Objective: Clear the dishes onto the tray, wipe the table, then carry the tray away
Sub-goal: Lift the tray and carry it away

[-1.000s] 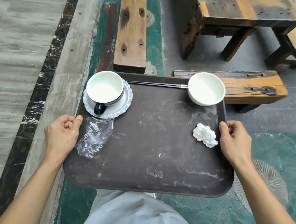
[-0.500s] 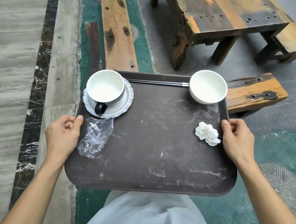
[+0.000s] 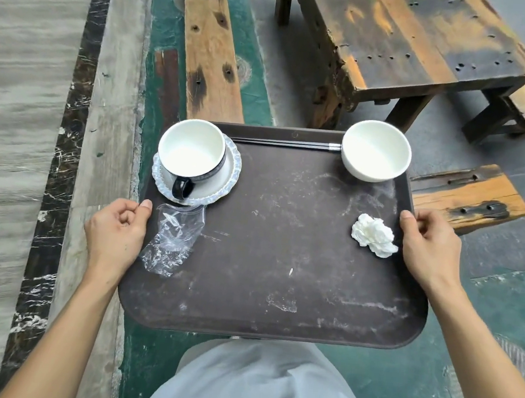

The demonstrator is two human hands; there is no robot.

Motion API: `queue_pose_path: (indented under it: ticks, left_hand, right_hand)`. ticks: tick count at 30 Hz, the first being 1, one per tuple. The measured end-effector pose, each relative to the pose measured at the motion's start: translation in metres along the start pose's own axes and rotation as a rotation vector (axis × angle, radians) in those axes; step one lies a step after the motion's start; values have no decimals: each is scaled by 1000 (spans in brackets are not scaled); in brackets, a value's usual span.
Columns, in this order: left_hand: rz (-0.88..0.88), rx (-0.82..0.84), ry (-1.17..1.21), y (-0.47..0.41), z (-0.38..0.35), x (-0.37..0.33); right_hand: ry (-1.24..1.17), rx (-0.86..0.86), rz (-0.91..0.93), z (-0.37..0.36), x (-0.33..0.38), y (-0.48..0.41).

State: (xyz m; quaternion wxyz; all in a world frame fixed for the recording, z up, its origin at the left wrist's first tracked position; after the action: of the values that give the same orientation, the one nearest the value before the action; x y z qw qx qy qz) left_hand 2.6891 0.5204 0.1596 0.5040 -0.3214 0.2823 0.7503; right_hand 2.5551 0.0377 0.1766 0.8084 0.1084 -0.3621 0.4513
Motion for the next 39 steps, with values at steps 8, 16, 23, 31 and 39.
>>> queue_pose_path:
  ticks: [8, 16, 23, 31, 39]
  left_hand:
    - [31, -39, -5, -54, -63, -57]
    - [43, -17, -35, -120, -108, -100]
    - [14, 25, 9, -217, -159, -143]
    - [-54, 98, 31, -343, -207, -209]
    - [-82, 164, 49, -438, -253, -262]
  right_hand:
    - [-5, 9, 63, -14, -7, -118]
    - [17, 28, 39, -34, -8, -198]
    - [49, -12, -17, -68, 1, -276]
    - [63, -77, -85, -108, 27, -375]
    - [80, -115, -128, -133, 45, -454]
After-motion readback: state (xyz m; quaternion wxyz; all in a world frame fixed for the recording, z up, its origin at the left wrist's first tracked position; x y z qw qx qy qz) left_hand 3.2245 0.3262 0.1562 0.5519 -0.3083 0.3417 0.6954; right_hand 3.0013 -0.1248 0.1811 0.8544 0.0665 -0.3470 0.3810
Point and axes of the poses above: each hand's wrist, its own y-axis away from the middle knuckle, its own z-axis out of the back of the hand, x = y × z, the point moved 3 cm from there along -y, towards the middle knuckle, and after that the axes turned 13 degrees about z, right-handed, at the moved point
